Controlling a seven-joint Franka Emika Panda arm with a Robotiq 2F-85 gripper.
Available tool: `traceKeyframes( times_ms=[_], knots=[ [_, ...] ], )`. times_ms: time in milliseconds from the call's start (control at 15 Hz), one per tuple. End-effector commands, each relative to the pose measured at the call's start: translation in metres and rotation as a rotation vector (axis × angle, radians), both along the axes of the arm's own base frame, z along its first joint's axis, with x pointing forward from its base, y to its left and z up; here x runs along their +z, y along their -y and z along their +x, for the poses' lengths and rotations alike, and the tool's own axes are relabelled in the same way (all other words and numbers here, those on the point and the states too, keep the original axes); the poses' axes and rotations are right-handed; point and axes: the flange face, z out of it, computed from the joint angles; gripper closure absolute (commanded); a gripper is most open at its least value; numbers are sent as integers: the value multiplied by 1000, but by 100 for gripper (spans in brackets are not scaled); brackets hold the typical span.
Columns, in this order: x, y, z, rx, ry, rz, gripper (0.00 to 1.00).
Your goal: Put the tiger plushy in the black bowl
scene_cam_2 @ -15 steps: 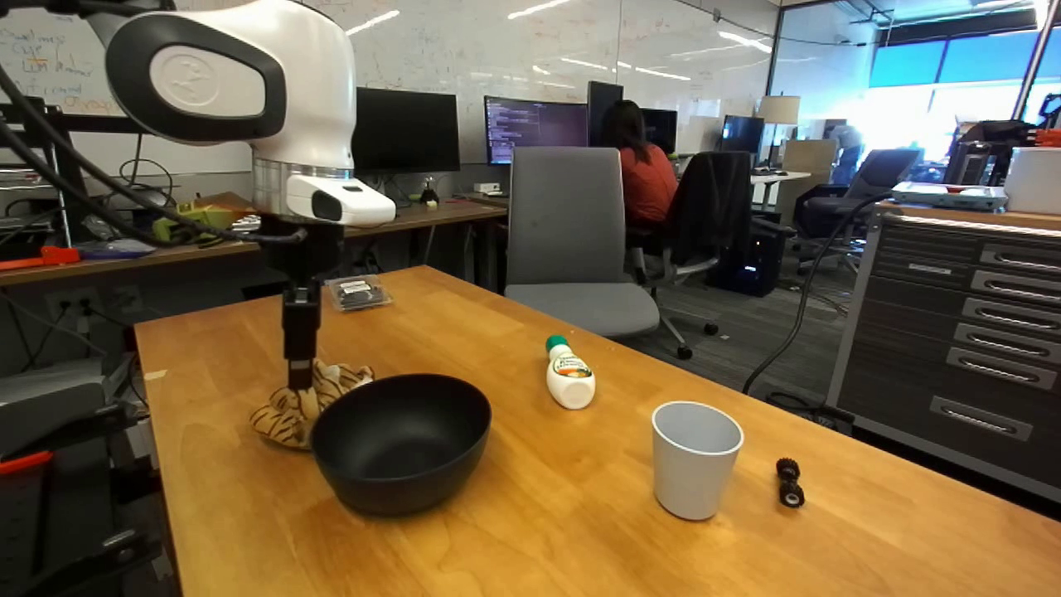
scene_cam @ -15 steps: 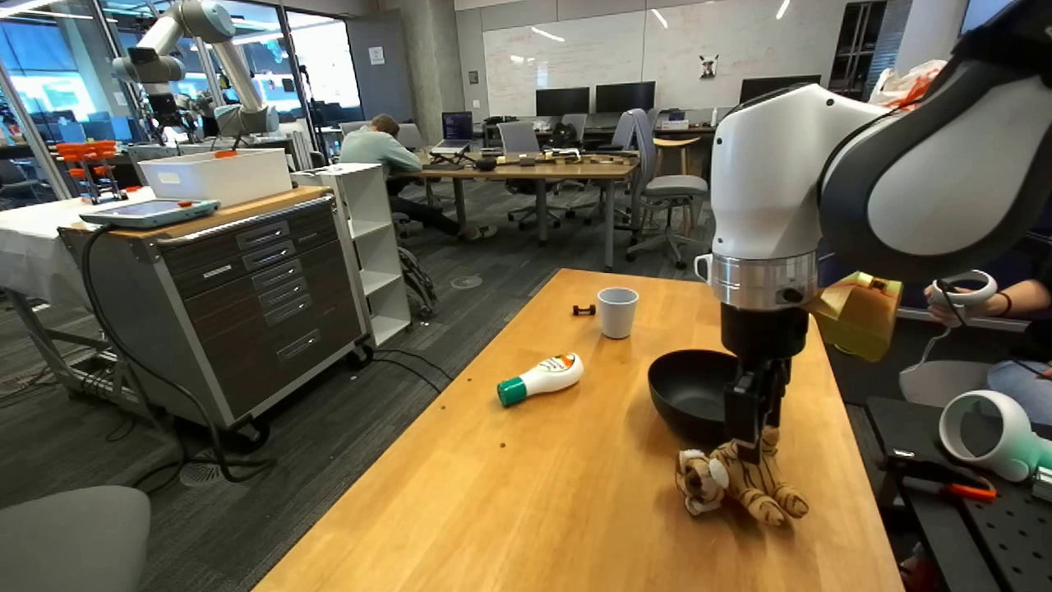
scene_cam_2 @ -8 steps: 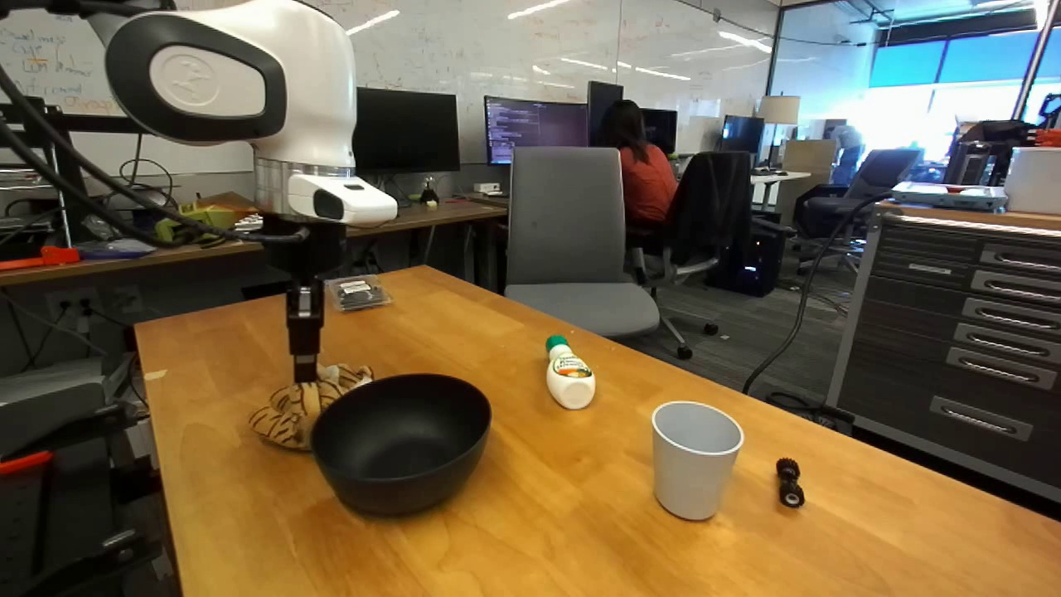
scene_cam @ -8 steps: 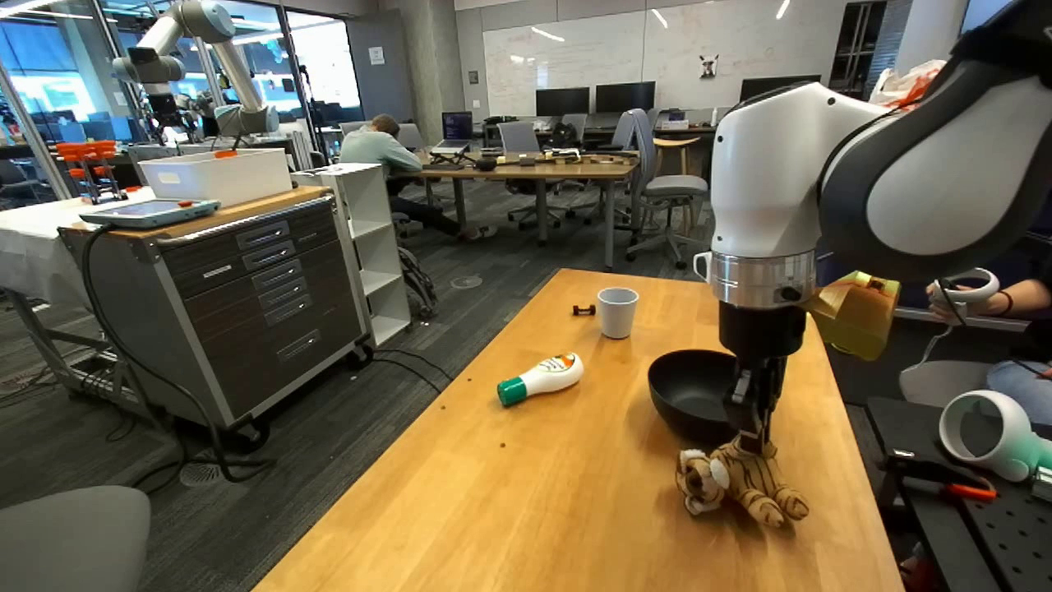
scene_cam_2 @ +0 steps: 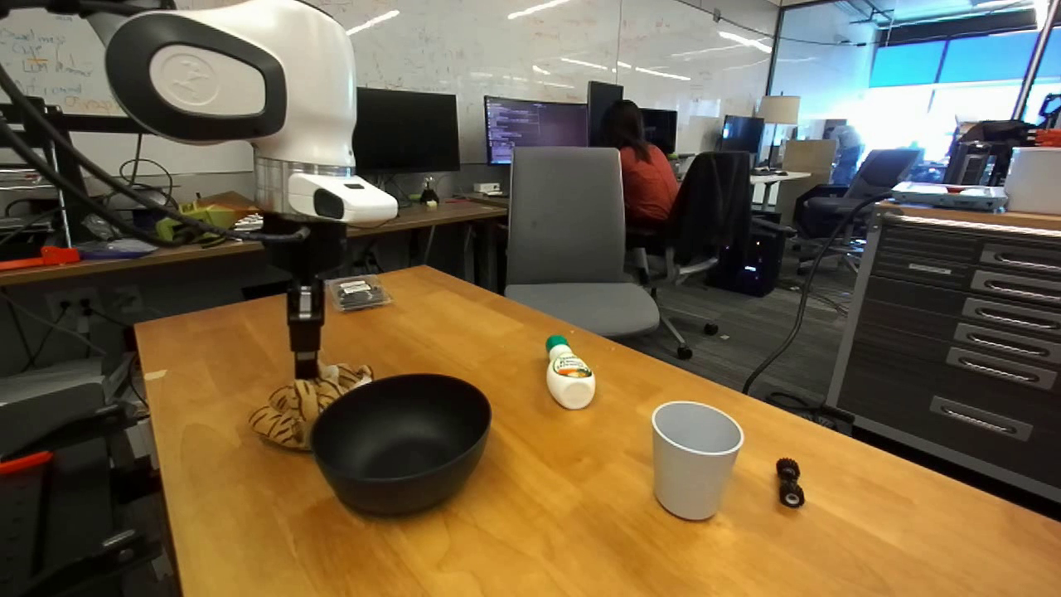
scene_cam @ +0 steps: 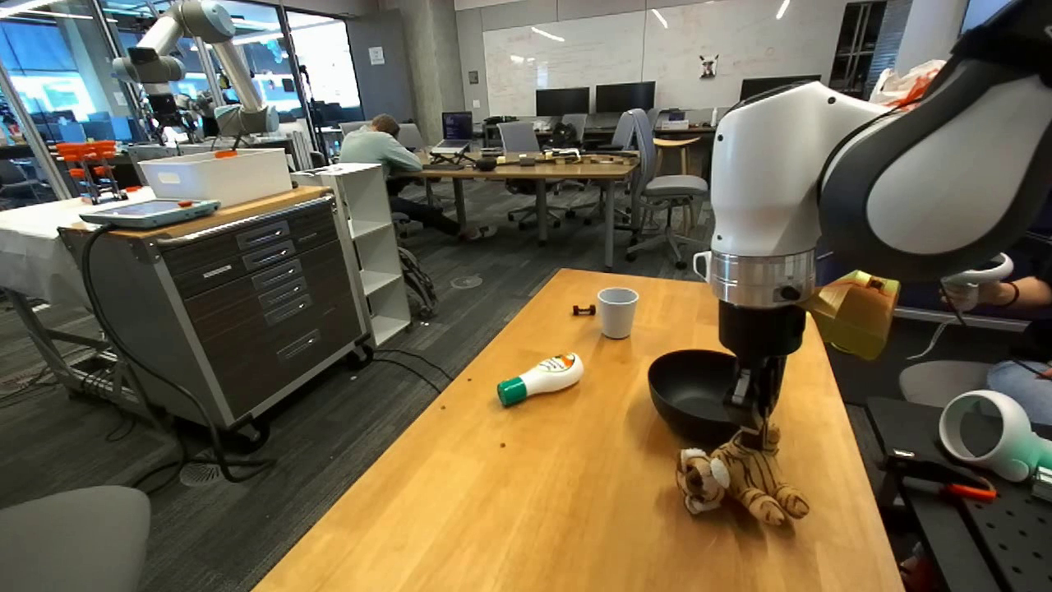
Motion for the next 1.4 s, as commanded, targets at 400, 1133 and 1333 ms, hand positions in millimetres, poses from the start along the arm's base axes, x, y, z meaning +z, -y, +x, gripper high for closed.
traceKeyframes(
  times_ms=[400, 1133, 1333],
  knots=[
    [63, -16, -3, 17, 92, 61, 92],
    [136, -12, 4, -27, 196, 141, 92],
    [145, 4, 10, -66, 215, 130, 92]
  ],
)
